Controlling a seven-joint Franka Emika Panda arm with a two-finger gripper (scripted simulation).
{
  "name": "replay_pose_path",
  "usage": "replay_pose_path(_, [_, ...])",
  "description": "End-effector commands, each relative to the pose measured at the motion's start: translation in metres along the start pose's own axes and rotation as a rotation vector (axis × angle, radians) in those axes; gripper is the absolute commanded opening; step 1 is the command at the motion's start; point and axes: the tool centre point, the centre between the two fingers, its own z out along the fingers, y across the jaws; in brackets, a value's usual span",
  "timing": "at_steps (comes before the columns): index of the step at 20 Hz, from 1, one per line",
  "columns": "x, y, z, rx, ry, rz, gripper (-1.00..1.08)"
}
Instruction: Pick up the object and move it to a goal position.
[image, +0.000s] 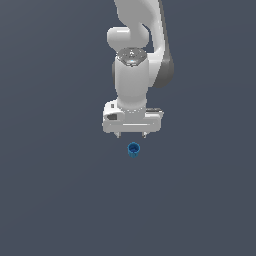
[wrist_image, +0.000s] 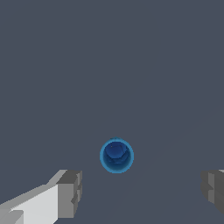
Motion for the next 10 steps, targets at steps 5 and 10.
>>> replay_pose_path(5, [0.003,0.002,-0.003,0.004,0.003,0.009,1.00])
replay_pose_path(10, [0.010,0.008,-0.011,0.014,0.011,0.030,1.00])
